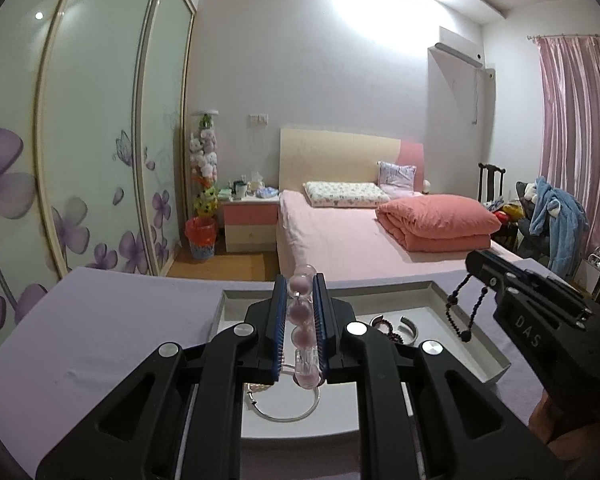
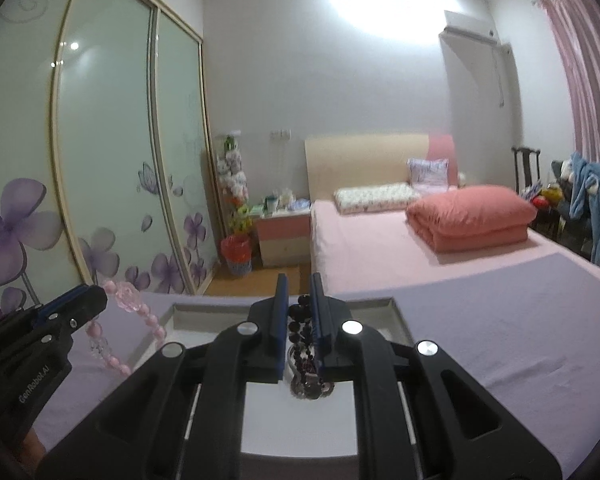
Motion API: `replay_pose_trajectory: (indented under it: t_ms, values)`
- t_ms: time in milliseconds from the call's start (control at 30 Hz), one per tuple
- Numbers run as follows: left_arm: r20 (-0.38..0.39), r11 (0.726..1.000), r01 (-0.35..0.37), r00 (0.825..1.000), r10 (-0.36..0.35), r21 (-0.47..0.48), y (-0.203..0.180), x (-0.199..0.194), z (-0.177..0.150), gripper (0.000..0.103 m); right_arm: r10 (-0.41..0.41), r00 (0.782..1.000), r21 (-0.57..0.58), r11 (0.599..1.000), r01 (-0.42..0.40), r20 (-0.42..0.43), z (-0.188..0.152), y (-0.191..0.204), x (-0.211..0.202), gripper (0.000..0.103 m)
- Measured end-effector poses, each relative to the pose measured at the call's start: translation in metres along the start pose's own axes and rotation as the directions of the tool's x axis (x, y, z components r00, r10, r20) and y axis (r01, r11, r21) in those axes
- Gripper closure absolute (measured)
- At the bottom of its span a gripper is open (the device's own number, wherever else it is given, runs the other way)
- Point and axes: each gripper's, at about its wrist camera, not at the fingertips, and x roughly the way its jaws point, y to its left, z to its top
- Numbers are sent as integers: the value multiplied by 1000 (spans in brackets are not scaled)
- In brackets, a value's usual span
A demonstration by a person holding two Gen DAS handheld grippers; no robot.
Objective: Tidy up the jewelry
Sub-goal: 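Carry the pink crystal bracelet and black bead bracelet into the grey tray with both tools, then open both tools and withdraw them from the tray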
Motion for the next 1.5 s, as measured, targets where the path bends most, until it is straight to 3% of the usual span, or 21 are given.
replay_pose_trajectory:
  t_ms: [233, 333, 367, 467, 800, 1033, 1100, 1233, 1400, 1500]
  values:
    - [-72, 1000, 19, 997, -19, 3, 1, 29, -3, 89, 17, 991, 43, 999, -12, -135, -6, -6, 46, 91]
    - [-107, 1000, 24, 994, -23, 7, -1, 41, -5, 89, 38, 979, 70, 997, -24, -202, -9, -9, 65, 86]
    - [-118, 1000, 21, 993, -21, 1, 0, 45, -5, 89, 39, 975, 72, 997, -24, -218, -10, -10, 70, 78]
    - [-127, 999, 13, 992, -18, -37, 9, 46, -5, 88, 32, 976, 73, 997, -16, -217, -12, -15, 68, 64]
    - [-119, 996, -31, 993, 21, -83, 30, 25, 0, 87, 24, 979, 117, 993, 1, -204, -14, -32, 47, 64]
    - [-123, 997, -13, 992, 4, -71, 32, 1, -5, 84, 39, 972, 62, 998, -25, -233, -23, -28, 13, 64]
    - [-122, 998, -12, 993, 4, -59, 34, -10, -9, 70, 47, 965, 45, 998, -36, -258, -29, -29, 2, 64]
    - [-140, 999, 2, 990, -7, -40, 38, -26, -19, 67, 72, 936, 11, 997, -73, -345, -50, -32, -19, 64]
    - [-180, 999, 22, 983, -27, -32, 46, -40, -34, 54, 122, 879, 3, 991, -136, -461, -81, -36, -39, 64]
    - [-193, 1000, 21, 981, -24, -17, 47, -45, -42, 48, 125, 862, -20, 988, -154, -491, -95, -33, -50, 52]
